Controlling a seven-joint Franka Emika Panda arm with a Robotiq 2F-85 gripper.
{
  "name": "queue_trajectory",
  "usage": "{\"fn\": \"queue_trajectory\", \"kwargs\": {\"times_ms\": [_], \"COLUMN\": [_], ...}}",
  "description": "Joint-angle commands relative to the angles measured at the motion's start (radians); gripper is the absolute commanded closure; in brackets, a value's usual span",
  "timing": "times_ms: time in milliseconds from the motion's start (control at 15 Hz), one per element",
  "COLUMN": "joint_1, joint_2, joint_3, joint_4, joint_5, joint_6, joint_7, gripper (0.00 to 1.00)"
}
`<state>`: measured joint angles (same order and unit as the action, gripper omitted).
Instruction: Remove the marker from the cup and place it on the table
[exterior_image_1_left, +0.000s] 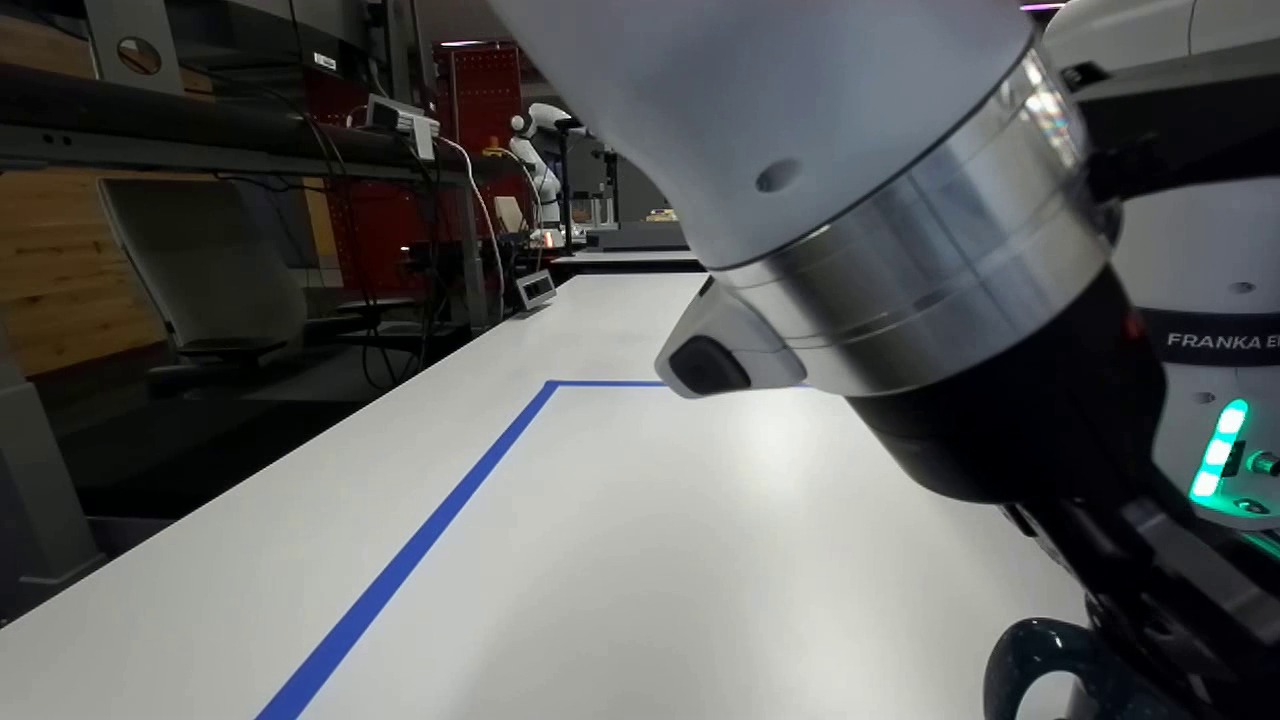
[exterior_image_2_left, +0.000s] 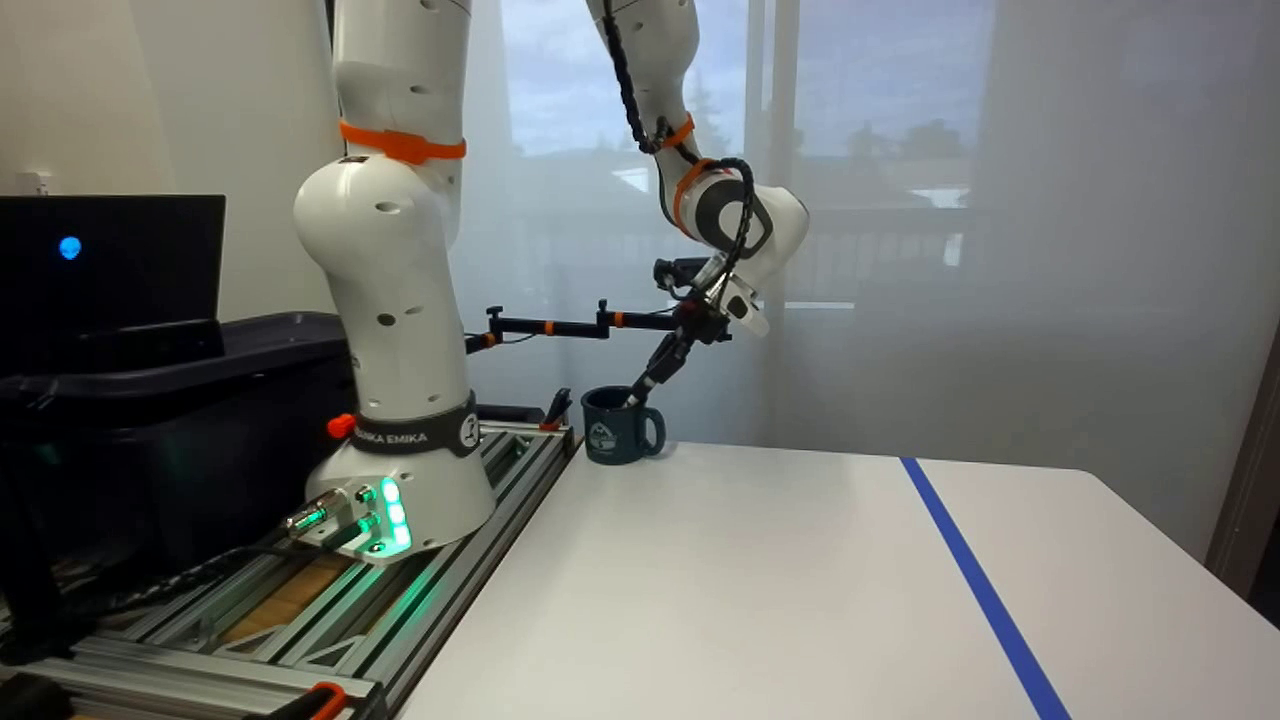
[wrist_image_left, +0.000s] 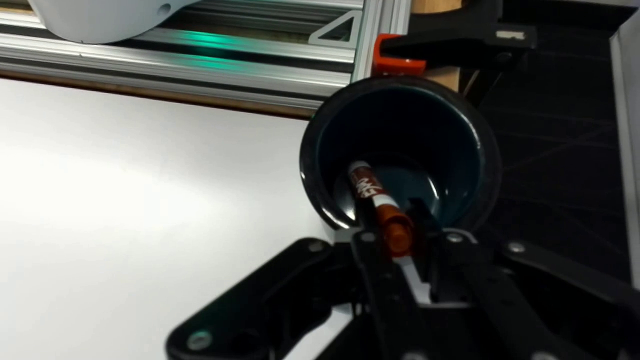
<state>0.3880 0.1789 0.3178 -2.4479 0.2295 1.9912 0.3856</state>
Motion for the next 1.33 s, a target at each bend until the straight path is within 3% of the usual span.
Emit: {"fn": "queue_trajectory", "kwargs": {"times_ms": [0,867,1267], "joint_1": [-0.009,-0.014,-0.017], "joint_2": [-0.102,-0.336,-0.482], "joint_3": [0.014,0.016,-0.009], "joint_4": [-0.068,-0.108,-0.193], "joint_5": [0.022,0.055,0.191], "joint_6": [0.035,-0.004,0.036], "joint_7": [-0.050,-0.131,-0.181], "gripper": [0.95,0.95,0.95]}}
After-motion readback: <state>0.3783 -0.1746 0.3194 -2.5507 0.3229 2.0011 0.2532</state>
